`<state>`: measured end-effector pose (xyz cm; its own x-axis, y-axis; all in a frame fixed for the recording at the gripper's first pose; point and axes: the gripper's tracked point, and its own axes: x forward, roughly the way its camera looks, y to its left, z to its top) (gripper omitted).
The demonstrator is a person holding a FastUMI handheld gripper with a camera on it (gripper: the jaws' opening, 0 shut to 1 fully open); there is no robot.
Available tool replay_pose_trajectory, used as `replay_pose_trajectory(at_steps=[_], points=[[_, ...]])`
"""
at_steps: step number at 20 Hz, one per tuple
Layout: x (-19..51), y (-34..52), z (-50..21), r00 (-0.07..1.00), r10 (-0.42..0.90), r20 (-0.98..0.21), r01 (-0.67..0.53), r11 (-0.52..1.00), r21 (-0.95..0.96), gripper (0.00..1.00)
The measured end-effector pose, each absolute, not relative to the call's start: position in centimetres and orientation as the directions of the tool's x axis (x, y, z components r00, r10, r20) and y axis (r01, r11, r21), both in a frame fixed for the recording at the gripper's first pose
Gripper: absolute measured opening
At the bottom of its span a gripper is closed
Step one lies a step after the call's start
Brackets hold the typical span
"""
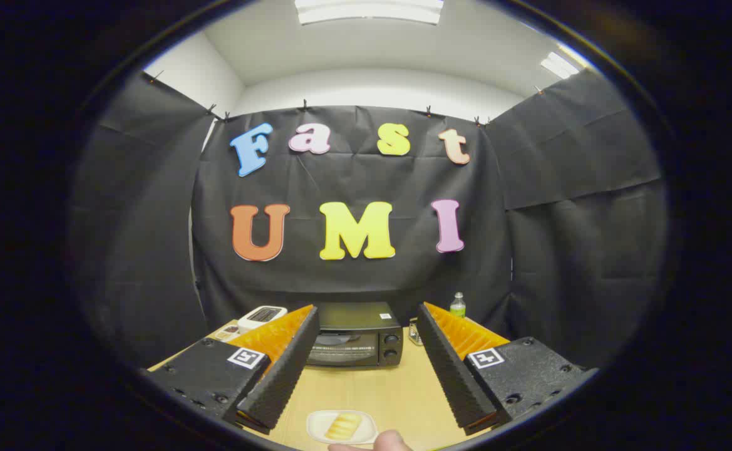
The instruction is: Open the toaster oven, put the food inside, and close the toaster oven door.
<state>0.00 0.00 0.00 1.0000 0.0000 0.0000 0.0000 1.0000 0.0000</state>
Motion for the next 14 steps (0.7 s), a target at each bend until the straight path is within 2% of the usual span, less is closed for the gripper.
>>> replay_pose_trajectory(at_steps=[14], points=[[0.19, 0.46, -0.68, 1.0, 0.003, 0.003, -0.003, 1.0, -0.027, 1.0]])
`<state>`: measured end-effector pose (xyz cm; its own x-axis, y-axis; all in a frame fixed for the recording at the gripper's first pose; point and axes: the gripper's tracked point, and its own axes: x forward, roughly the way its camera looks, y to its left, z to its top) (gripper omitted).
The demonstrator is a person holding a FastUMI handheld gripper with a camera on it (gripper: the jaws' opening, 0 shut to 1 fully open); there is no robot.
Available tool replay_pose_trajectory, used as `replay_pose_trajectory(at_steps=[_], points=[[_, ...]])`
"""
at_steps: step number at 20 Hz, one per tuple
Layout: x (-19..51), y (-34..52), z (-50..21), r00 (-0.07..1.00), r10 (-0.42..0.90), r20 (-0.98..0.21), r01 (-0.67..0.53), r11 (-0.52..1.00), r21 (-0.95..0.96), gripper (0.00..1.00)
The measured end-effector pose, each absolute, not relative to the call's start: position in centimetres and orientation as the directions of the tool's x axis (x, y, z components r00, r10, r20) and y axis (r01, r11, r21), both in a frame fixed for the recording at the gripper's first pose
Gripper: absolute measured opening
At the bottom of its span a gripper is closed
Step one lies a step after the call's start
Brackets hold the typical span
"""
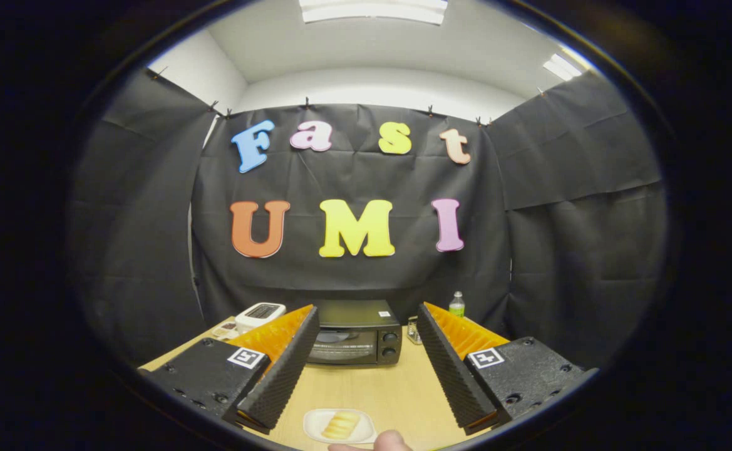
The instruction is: Open the toaster oven, put the food inside, and close the toaster oven door.
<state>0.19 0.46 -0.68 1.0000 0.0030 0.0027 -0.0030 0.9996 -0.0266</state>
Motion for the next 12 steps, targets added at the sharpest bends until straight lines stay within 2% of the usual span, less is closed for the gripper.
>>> replay_pose_trajectory(at_steps=[12], points=[[2.7, 6.0, -1.7, 0.994, 0.111, -0.008, -0.111, 0.993, -0.043, 1.0]])
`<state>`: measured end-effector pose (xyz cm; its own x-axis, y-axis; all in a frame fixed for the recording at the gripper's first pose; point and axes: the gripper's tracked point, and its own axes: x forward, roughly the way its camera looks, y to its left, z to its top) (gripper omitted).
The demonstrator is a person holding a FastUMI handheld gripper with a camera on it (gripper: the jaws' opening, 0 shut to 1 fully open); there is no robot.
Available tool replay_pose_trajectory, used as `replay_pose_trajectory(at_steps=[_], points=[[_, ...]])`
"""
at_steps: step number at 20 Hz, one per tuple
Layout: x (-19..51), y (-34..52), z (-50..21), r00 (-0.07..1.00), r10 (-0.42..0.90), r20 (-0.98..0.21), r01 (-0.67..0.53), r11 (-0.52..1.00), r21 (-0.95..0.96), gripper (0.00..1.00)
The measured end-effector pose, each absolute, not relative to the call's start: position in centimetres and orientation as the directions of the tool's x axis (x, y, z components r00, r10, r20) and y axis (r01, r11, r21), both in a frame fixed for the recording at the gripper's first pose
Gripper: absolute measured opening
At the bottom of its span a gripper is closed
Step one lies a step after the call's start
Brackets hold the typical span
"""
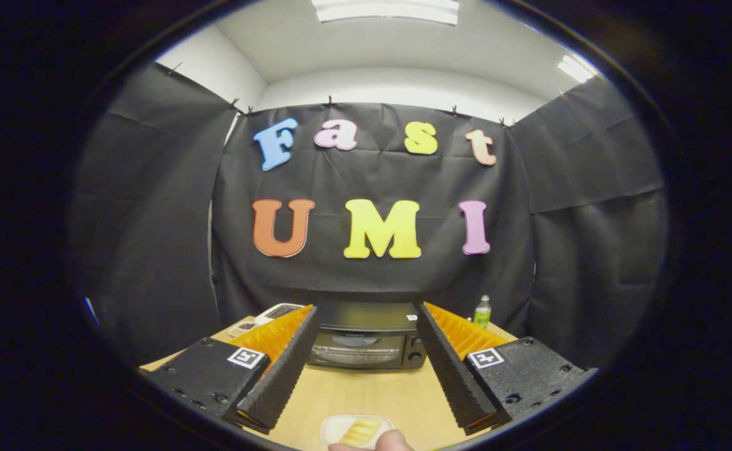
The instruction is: Open the toaster oven, put the food inside, and close the toaster oven door.
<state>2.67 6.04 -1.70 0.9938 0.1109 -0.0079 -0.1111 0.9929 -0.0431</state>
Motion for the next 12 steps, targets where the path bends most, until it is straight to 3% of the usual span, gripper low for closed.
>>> replay_pose_trajectory(at_steps=[12], points=[[9.2, 8.9, -2.5, 0.983, 0.173, -0.056, -0.176, 0.983, -0.052, 1.0]])
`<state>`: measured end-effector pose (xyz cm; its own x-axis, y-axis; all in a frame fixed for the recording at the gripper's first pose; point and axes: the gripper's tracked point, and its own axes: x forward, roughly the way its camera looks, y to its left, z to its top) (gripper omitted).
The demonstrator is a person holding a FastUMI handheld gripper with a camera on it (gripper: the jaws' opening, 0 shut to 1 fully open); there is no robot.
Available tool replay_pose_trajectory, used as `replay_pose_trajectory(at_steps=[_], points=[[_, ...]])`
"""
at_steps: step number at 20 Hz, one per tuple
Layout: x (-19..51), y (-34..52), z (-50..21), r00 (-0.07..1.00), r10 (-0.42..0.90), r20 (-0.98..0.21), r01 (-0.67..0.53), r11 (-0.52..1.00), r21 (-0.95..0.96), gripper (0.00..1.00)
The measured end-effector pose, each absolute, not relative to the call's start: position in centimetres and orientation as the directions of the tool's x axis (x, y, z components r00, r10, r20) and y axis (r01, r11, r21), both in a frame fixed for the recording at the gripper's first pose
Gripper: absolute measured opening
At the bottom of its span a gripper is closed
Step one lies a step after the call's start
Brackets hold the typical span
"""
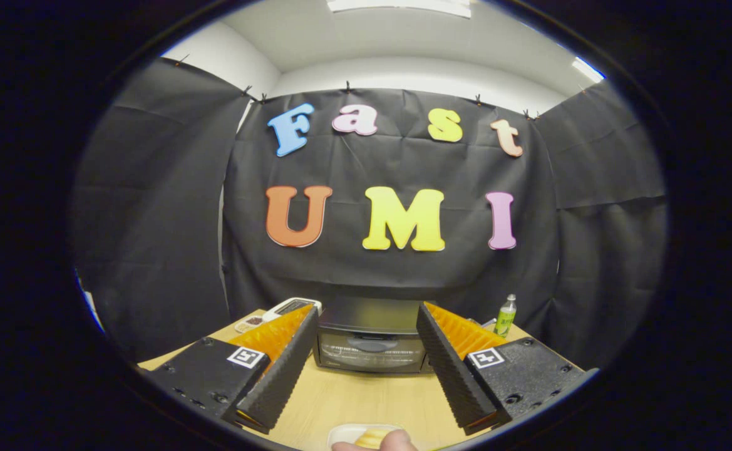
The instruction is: Open the toaster oven, put the food inside, and close the toaster oven door.
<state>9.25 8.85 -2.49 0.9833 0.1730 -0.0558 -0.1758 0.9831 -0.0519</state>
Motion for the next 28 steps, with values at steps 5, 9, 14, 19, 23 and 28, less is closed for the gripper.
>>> replay_pose_trajectory(at_steps=[5, 9, 14, 19, 23, 28], points=[[14.5, 9.0, -2.8, 0.98, 0.187, -0.066, -0.187, 0.982, -0.006, 1.0], [19.3, 9.6, -4.8, 0.972, 0.202, -0.118, -0.203, 0.979, -0.001, 1.0], [25.8, 9.7, -9.6, 0.962, 0.202, -0.184, -0.208, 0.978, -0.014, 1.0], [30.5, 9.0, -14.8, 0.959, 0.147, -0.242, -0.161, 0.986, -0.039, 1.0], [31.9, 9.6, -18.0, 0.947, 0.156, -0.28, -0.174, 0.984, -0.042, 1.0], [32.5, 9.9, -19.5, 0.945, 0.176, -0.276, -0.183, 0.983, -0.002, 1.0]])
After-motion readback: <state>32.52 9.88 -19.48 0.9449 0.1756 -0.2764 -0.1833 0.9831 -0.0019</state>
